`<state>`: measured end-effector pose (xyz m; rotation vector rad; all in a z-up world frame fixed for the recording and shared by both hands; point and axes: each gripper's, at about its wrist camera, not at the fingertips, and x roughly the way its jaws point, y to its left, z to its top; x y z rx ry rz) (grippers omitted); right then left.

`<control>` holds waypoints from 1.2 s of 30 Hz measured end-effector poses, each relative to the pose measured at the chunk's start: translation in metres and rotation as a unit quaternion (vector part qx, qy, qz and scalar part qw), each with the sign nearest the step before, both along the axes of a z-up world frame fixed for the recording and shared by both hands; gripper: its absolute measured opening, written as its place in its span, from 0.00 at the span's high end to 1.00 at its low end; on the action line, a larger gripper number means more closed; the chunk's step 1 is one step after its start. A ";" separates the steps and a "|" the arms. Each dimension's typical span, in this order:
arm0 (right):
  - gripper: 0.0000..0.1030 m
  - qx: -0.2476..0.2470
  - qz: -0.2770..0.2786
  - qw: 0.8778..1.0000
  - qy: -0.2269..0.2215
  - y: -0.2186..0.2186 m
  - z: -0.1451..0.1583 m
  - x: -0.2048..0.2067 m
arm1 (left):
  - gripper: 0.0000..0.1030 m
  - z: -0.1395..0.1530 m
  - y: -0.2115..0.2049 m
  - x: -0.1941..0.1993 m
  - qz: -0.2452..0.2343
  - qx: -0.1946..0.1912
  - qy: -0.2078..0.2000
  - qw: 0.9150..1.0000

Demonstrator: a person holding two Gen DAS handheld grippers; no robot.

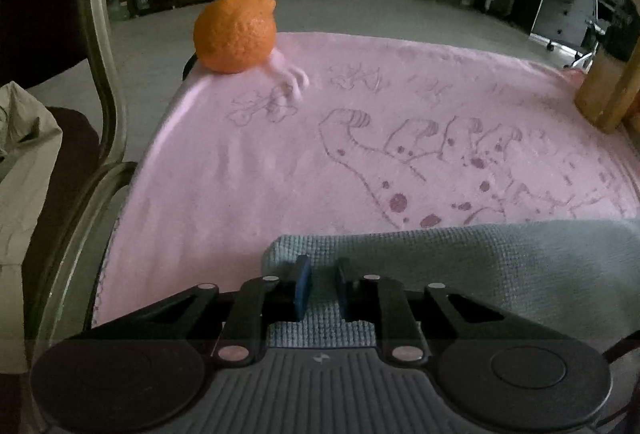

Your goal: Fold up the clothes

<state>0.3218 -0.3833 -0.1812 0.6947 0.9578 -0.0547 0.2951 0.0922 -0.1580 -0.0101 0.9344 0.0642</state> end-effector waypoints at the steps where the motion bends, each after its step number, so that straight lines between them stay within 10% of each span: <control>1: 0.92 -0.020 0.000 1.000 -0.003 0.003 0.005 -0.001 | 0.84 -0.001 -0.001 0.000 -0.001 0.004 0.000 1.000; 11: 0.91 -0.184 0.028 0.982 -0.003 0.030 0.011 -0.012 | 0.76 -0.001 0.008 -0.005 0.021 -0.012 -0.011 1.000; 17: 0.75 -0.116 -0.036 0.992 -0.046 0.004 0.041 -0.035 | 0.85 0.034 0.045 -0.025 0.121 -0.076 -0.052 0.988; 22: 0.76 0.029 -0.026 0.994 -0.098 -0.006 0.057 -0.053 | 0.78 0.039 0.029 -0.028 0.045 -0.128 -0.054 0.989; 27: 0.80 0.140 0.074 0.987 -0.026 0.016 0.023 -0.030 | 0.78 0.009 -0.002 -0.014 0.003 -0.056 -0.010 0.998; 29: 0.80 0.117 0.091 0.989 0.012 0.023 0.011 -0.023 | 0.86 0.003 0.002 -0.012 0.014 -0.037 -0.005 0.999; 31: 1.00 0.082 0.087 0.991 0.053 0.021 -0.004 -0.017 | 0.87 0.004 0.006 -0.012 0.023 -0.035 -0.005 0.999; 36: 1.00 0.058 0.046 0.997 0.035 0.024 0.008 -0.029 | 0.83 0.019 0.000 -0.027 0.055 0.050 -0.028 0.997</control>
